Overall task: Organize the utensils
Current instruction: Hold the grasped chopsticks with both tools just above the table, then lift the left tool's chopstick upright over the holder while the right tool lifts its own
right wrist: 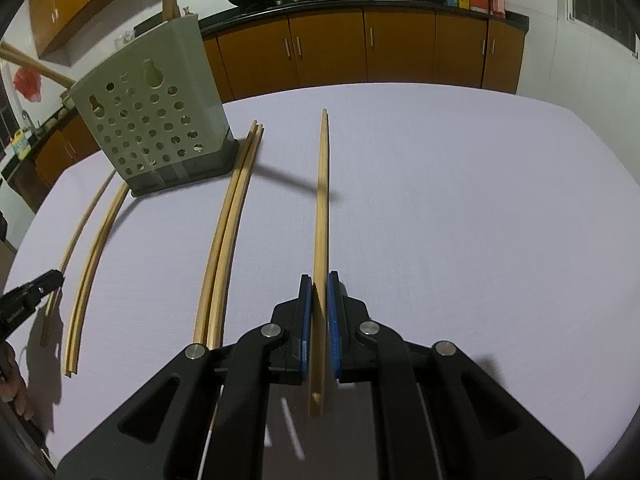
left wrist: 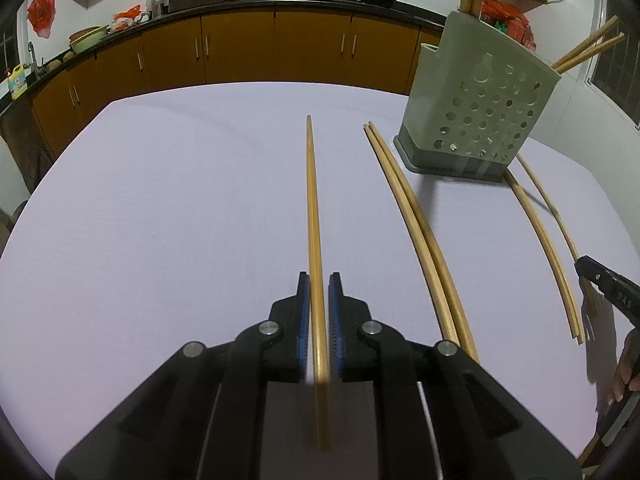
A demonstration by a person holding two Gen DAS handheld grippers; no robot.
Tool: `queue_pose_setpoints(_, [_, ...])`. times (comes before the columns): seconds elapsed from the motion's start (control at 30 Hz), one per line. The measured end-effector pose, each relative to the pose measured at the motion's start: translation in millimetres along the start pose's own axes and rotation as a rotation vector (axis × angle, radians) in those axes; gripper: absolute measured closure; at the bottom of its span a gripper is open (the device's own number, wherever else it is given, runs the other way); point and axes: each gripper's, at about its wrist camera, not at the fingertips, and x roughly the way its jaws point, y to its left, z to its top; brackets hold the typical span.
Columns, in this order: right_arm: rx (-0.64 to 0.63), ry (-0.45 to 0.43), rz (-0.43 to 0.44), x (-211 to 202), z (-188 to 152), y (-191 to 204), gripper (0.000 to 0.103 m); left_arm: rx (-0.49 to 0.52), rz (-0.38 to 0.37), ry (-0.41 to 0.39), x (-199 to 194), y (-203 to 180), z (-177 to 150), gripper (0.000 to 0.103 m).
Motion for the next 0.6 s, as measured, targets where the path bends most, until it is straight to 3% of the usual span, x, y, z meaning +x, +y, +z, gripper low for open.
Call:
queue_pose_setpoints(0.2, [-0.002, -0.055, 0.005, -16, 3, -1, 0.095, 0.016, -0.003, -0.020, -10, 2, 1, 0.095])
queue_pose_setpoints(0.6, [-0.026, -0.362, -0.005, -103, 45, 1, 0.095, 0.011, -0.038, -0.330, -109, 5, 51, 0.095])
